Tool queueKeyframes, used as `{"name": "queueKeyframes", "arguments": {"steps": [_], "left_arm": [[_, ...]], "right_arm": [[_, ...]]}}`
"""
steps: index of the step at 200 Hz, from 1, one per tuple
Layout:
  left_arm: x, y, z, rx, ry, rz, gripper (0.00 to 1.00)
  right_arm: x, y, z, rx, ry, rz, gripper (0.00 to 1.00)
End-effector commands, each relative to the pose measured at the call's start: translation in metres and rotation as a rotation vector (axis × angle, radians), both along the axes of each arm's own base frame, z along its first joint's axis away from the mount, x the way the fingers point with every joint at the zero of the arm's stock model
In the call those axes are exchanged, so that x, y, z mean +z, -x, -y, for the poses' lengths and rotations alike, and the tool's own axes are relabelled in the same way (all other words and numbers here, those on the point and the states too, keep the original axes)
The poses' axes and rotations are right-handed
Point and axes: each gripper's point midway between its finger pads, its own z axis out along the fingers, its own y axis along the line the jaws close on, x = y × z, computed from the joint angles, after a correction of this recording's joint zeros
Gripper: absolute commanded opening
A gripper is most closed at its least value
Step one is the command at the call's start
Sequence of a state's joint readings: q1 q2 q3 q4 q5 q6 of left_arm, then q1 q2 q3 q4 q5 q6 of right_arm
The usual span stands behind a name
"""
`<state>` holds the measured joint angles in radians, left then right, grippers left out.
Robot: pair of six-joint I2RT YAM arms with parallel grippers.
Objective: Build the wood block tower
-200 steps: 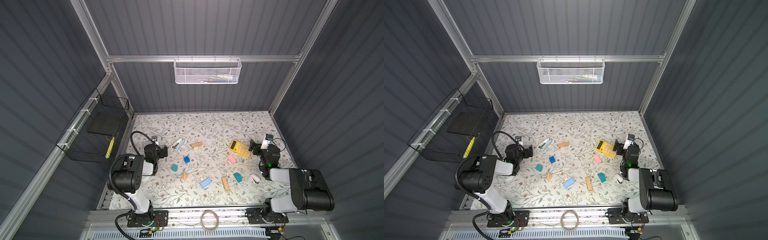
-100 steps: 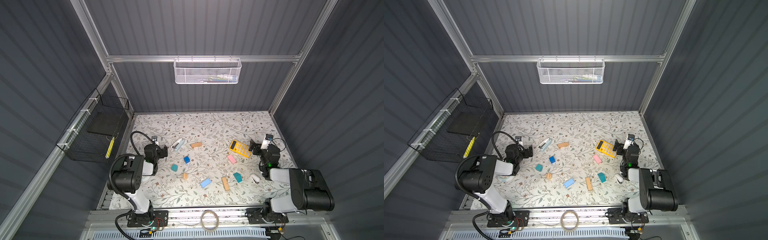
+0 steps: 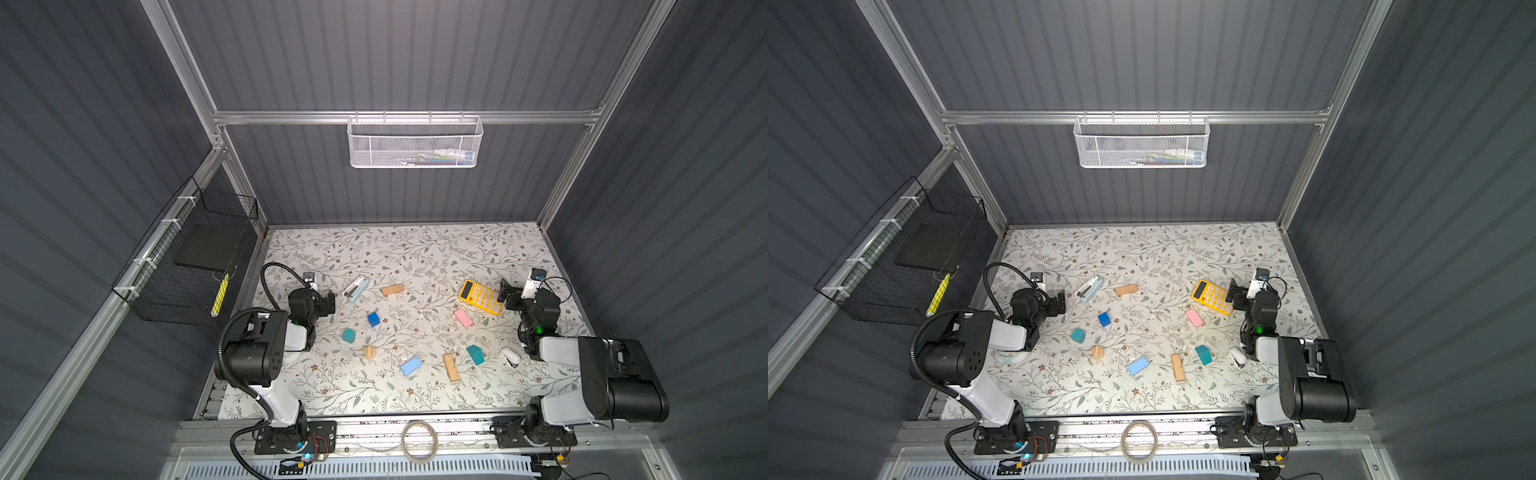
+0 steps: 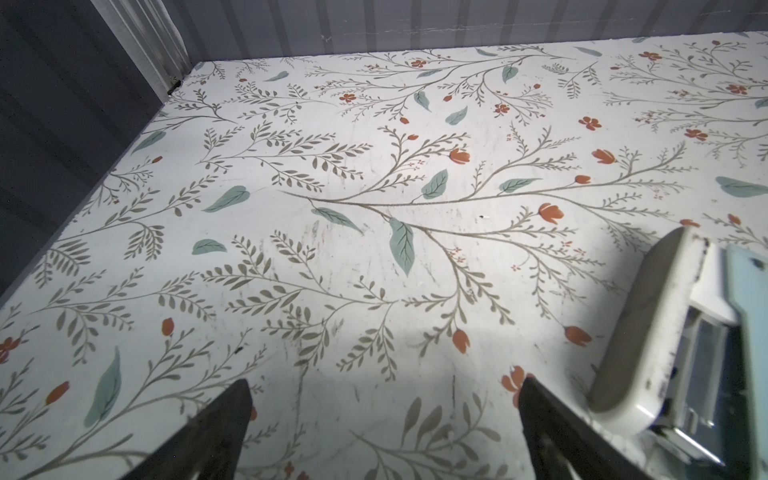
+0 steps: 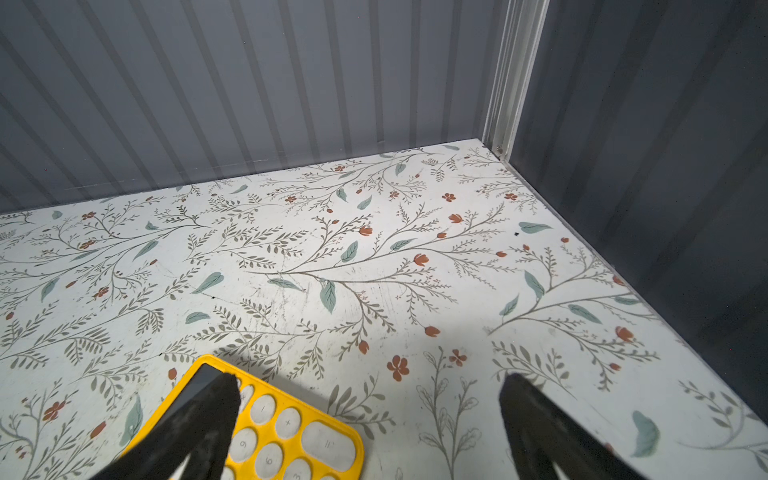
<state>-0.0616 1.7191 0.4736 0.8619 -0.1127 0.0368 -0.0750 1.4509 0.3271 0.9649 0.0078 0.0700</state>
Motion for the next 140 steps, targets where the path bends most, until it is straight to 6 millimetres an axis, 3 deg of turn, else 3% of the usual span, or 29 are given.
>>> {"name": "queueKeyframes", "arguments": {"steps": [1, 31, 83, 116, 140], "left_arm": [[0.018, -0.008, -0.015, 0.088, 0.003, 0.043, 1.00], [0.048, -0.008, -0.020, 0.116, -0.004, 0.015, 0.99], [0.128, -0.002, -0.005, 0.100, 0.144, 0.016, 0.88], [0.175, 0.010, 0.022, 0.068, 0.184, -0.012, 0.86], [0.192, 0.022, 0.054, 0.039, 0.193, -0.013, 0.87]], "right_arm": [[0.001, 0.000, -0.003, 0.013, 0.002, 0.010, 0.99], [0.011, 0.000, -0.005, 0.021, 0.000, -0.031, 0.98], [0.037, 0.002, -0.023, 0.056, -0.070, -0.165, 0.91], [0.067, 0.005, -0.053, 0.096, -0.040, -0.224, 0.91], [0.085, 0.007, -0.086, 0.138, -0.025, -0.262, 0.90]]}}
